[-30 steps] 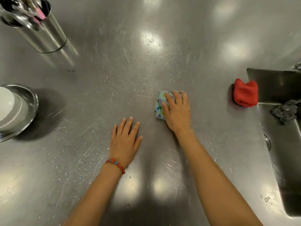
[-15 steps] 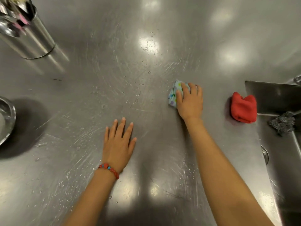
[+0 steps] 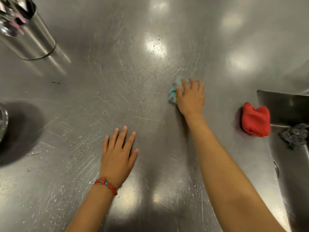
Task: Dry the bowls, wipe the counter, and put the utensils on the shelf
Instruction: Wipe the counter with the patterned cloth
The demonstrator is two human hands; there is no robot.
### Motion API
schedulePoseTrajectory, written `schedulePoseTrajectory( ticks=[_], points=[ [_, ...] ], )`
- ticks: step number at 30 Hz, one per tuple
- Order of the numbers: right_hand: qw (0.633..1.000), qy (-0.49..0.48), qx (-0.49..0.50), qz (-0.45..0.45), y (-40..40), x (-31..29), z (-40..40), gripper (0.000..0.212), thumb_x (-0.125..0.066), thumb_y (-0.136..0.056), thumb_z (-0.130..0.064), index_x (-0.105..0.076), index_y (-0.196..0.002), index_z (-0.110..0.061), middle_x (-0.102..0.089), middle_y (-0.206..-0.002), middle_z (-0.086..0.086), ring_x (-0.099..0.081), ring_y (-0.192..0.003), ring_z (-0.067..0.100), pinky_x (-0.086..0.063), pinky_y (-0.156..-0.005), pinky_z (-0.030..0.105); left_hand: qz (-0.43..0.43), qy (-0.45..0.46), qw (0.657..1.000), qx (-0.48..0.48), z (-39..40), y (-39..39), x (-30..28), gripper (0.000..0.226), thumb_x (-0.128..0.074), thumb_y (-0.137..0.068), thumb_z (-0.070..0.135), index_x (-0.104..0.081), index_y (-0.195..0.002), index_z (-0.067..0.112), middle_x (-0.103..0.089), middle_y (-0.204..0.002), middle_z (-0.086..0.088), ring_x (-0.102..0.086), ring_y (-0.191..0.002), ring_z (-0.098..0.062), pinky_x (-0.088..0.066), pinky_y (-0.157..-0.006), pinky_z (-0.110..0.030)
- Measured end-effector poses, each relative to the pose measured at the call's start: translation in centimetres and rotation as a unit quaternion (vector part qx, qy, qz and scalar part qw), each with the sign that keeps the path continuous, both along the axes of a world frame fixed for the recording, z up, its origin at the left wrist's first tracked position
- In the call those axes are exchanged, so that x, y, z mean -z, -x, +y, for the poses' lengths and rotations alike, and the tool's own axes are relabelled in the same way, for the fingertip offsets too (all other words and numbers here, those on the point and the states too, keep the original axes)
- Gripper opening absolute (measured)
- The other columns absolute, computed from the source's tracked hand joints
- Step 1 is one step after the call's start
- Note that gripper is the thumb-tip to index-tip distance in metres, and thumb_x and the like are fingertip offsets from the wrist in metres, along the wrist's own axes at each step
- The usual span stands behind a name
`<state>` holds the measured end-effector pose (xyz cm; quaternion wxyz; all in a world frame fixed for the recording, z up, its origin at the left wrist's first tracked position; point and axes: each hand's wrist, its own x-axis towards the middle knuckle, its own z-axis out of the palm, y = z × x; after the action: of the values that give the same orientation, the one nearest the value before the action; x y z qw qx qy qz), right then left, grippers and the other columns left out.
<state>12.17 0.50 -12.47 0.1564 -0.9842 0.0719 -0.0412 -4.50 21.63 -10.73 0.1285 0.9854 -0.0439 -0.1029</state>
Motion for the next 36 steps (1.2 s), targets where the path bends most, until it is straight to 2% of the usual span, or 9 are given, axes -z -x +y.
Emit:
schedulePoseTrajectory(
  ticks=[4, 8, 14, 18, 21, 24, 28, 31, 36],
  points=[
    [0.991, -0.004, -0.128, -0.033, 7.1, 0.7, 3.7, 0.043, -0.038, -0.095, -0.038, -0.049, -0.131, -0.018, -0.047, -0.139, 0.007, -0.029, -0.135, 0.033, -0.027, -0.111, 0.043, 0.019, -0.003, 1.000, -0.007, -0.1, -0.2, -0.1, 0.065, -0.014, -0.093, 0.046, -0.058, -0.120, 0.007, -0.055, -0.129, -0.021, -0.049, -0.119, -0.042, -0.037, -0.095, -0.060],
    [0.988, 0.012, -0.153, -0.023, 3.9, 0.8, 2.7, 0.043, -0.036, -0.096, -0.039, -0.048, -0.131, -0.019, -0.046, -0.140, 0.008, -0.031, -0.134, 0.032, -0.028, -0.111, 0.043, 0.032, -0.009, 0.999, -0.009, 0.2, -0.4, -0.2, 0.074, -0.003, -0.094, 0.048, -0.060, -0.118, 0.009, -0.057, -0.127, -0.019, -0.052, -0.117, -0.041, -0.038, -0.094, -0.059],
    [0.999, 0.008, -0.046, -0.006, -6.1, 0.1, 2.8, 0.045, -0.028, -0.098, -0.039, -0.038, -0.138, -0.020, -0.036, -0.146, 0.006, -0.020, -0.137, 0.030, -0.017, -0.114, 0.038, 0.014, 0.009, 1.000, -0.016, 0.5, -0.6, -0.5, 0.068, -0.008, -0.095, 0.045, -0.061, -0.117, 0.007, -0.059, -0.124, -0.020, -0.055, -0.114, -0.041, -0.042, -0.090, -0.058],
    [0.993, 0.001, -0.115, -0.032, -0.5, 0.7, 5.0, 0.043, -0.036, -0.096, -0.037, -0.044, -0.134, -0.019, -0.041, -0.142, 0.007, -0.026, -0.135, 0.032, -0.022, -0.110, 0.040, -0.001, 0.026, 0.998, -0.057, 1.6, -0.7, -0.5, 0.054, -0.031, -0.086, 0.039, -0.059, -0.119, 0.006, -0.056, -0.127, -0.021, -0.051, -0.118, -0.041, -0.040, -0.093, -0.059],
    [0.982, -0.004, -0.185, -0.048, 4.2, 1.2, 6.4, 0.041, -0.039, -0.095, -0.037, -0.051, -0.129, -0.019, -0.048, -0.139, 0.007, -0.033, -0.134, 0.033, -0.027, -0.111, 0.042, 0.008, 0.012, 0.996, -0.088, 2.9, -1.0, -0.2, 0.056, -0.031, -0.083, 0.040, -0.057, -0.121, 0.007, -0.053, -0.130, -0.021, -0.047, -0.121, -0.043, -0.036, -0.096, -0.059],
    [0.978, 0.021, -0.206, -0.035, 0.4, 1.3, 6.1, 0.043, -0.035, -0.096, -0.039, -0.048, -0.132, -0.020, -0.045, -0.141, 0.006, -0.031, -0.134, 0.031, -0.022, -0.114, 0.039, 0.013, 0.000, 0.996, -0.089, 3.6, -1.2, 0.2, 0.063, -0.022, -0.089, 0.049, -0.056, -0.122, 0.007, -0.053, -0.131, -0.020, -0.048, -0.121, -0.042, -0.034, -0.098, -0.058],
    [0.991, 0.021, -0.131, -0.030, -7.7, 0.9, 7.4, 0.042, -0.032, -0.097, -0.037, -0.043, -0.134, -0.020, -0.040, -0.143, 0.007, -0.025, -0.134, 0.030, -0.023, -0.109, 0.039, 0.003, 0.008, 0.996, -0.092, 3.5, -1.1, 0.3, 0.075, -0.004, -0.092, 0.052, -0.057, -0.121, 0.007, -0.054, -0.130, -0.019, -0.049, -0.120, -0.041, -0.034, -0.098, -0.057],
    [0.994, 0.006, -0.108, -0.032, -8.1, 0.7, 8.6, 0.042, -0.033, -0.096, -0.037, -0.042, -0.134, -0.020, -0.040, -0.143, 0.007, -0.023, -0.135, 0.031, -0.024, -0.107, 0.040, -0.011, 0.008, 0.996, -0.088, 3.6, -1.1, 0.4, 0.065, -0.019, -0.092, 0.049, -0.058, -0.120, 0.006, -0.055, -0.129, -0.019, -0.050, -0.119, -0.042, -0.034, -0.097, -0.058],
    [0.975, -0.002, -0.223, -0.024, 1.8, 1.4, 10.7, 0.044, -0.038, -0.094, -0.039, -0.044, -0.134, -0.021, -0.041, -0.144, 0.008, -0.025, -0.137, 0.033, -0.025, -0.110, 0.043, -0.008, 0.028, 0.995, -0.096, 3.9, -0.8, 0.0, 0.054, -0.034, -0.087, 0.041, -0.052, -0.126, 0.009, -0.048, -0.136, -0.016, -0.041, -0.127, -0.037, -0.027, -0.104, -0.053]
  ],
)
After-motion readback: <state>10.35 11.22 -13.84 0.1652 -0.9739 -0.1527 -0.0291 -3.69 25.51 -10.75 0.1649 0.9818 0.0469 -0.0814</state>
